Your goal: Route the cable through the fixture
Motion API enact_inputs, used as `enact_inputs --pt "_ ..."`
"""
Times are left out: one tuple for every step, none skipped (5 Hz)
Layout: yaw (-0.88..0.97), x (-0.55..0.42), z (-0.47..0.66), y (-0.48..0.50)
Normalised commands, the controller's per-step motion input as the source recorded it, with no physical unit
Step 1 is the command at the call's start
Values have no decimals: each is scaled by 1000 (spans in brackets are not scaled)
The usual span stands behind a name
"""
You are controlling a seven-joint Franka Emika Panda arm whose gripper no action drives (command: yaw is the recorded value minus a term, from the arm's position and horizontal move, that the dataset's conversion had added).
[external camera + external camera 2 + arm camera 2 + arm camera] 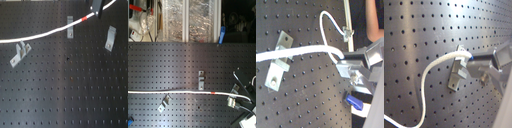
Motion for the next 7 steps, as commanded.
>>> enact_inputs --pt "0 12 1 8" --pt "3 26 0 -41" --pt "-220 -123 305 101" --pt "-271 -163 295 230" --pt "-354 -163 329 322" --pt "-426 -210 466 232" --pt "-334 -22 409 114"
